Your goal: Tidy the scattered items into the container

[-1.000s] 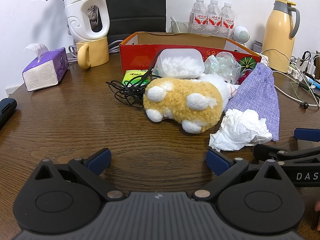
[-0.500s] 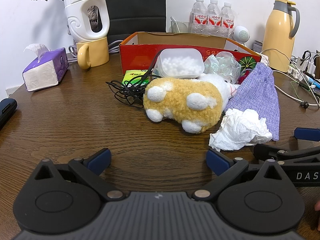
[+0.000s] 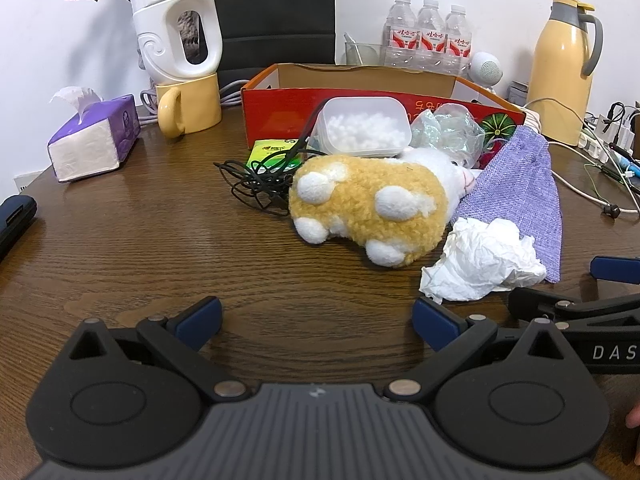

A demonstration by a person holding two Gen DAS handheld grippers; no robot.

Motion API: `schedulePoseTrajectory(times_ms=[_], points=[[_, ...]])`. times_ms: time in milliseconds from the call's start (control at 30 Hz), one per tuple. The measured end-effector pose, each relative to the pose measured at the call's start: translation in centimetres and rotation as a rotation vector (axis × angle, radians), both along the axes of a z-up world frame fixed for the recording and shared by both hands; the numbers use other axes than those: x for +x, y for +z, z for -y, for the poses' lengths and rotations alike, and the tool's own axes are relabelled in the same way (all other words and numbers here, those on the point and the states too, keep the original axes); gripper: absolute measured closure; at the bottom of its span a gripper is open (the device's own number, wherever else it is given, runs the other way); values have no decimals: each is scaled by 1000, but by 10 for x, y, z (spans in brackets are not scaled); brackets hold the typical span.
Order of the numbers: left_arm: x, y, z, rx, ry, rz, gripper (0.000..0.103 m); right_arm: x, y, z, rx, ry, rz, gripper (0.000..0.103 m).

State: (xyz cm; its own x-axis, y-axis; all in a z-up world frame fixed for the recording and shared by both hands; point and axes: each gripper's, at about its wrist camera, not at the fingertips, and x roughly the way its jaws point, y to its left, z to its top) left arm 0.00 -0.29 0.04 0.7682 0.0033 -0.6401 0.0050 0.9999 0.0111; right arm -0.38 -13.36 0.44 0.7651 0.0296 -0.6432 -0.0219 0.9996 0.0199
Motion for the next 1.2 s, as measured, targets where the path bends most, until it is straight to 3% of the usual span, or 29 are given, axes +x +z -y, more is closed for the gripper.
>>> schedulePoseTrajectory(times_ms=[900,967,1067,1200], points=[[-1,0,-4,-2,-18,6,0,0,1,-2,4,23,1,0],[-9,6,-11,-34,-39,52,0,-6,5,-3,41,64,17,3],[-18,25,-25,-80,-96,186,0,-15,14,-6,88,136,66,5],[-1,40,-27,-119,-192,209,0,-5,22,-21,26,184,101,12]])
